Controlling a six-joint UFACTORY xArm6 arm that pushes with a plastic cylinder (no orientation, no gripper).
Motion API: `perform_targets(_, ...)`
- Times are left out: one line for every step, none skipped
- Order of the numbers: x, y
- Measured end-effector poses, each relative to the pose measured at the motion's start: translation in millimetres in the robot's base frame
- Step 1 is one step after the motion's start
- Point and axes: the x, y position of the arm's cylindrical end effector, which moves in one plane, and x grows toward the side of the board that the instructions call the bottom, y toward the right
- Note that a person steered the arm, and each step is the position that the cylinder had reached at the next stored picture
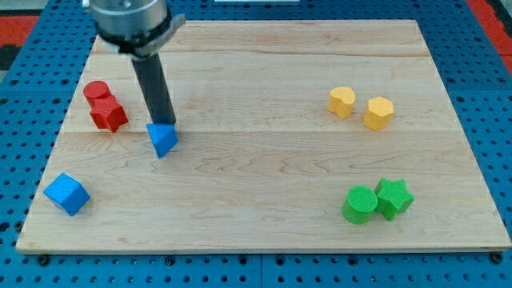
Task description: Move blue triangle below the red star
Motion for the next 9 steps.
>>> perform_targets(13, -16)
perform_targets(22, -21)
perform_targets(26, -9)
perform_targets(24, 33)
perform_targets(53, 56)
perform_targets(65, 9)
perform_targets(43, -23)
perform_targets(30, -25)
perform_targets(27, -25)
